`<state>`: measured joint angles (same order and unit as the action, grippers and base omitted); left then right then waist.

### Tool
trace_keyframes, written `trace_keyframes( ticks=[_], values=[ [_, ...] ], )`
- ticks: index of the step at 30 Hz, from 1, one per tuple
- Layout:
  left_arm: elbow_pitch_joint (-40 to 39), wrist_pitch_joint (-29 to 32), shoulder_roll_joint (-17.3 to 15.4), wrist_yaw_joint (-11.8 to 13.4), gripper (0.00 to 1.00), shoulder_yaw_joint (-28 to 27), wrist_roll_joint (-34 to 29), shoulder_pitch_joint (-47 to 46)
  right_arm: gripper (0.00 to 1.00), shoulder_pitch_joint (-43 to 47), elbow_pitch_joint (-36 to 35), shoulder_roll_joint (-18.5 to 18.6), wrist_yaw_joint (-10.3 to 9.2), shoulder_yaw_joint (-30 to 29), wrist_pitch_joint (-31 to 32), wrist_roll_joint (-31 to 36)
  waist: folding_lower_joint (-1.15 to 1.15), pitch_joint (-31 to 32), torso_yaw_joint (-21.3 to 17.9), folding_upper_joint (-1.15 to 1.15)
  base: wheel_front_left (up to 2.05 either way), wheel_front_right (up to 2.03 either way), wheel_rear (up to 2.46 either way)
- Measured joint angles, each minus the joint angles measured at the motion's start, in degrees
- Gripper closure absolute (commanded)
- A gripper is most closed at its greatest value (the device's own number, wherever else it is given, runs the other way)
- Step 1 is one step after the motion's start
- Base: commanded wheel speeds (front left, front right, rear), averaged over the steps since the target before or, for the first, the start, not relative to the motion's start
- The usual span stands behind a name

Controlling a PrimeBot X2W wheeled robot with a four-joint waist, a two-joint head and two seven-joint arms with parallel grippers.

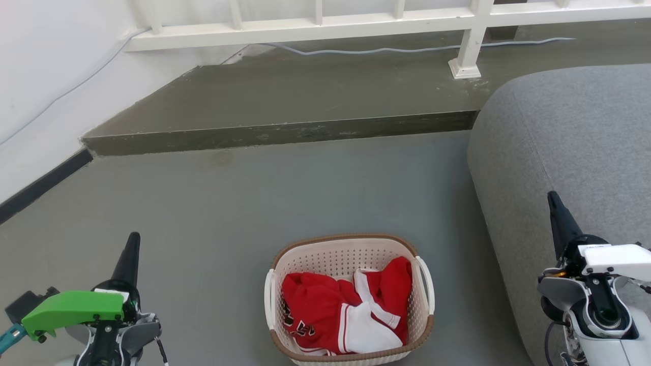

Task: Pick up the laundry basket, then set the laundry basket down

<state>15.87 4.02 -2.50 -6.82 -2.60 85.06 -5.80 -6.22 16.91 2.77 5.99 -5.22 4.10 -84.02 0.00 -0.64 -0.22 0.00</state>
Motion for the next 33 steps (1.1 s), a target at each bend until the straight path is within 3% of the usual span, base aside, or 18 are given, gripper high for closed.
trace_keyframes(
  ticks=[12, 33],
  values=[
    [0.00, 2.22, 0.24, -0.07, 1.00, -1.67, 6.58, 0.03, 1.00, 0.88, -0.46, -0.47, 0.56, -2.29, 1.96, -7.51, 0.00, 0.49, 0.22, 0.00, 0.00, 0.00, 0.00],
    [-0.01, 2.24, 0.35, -0.21, 1.00, -1.88, 6.87, 0.05, 1.00, 0.90, -0.52, -0.51, 0.56, -2.41, 2.01, -7.75, 0.00, 0.48, 0.22, 0.00, 0.00, 0.00, 0.00]
  ],
)
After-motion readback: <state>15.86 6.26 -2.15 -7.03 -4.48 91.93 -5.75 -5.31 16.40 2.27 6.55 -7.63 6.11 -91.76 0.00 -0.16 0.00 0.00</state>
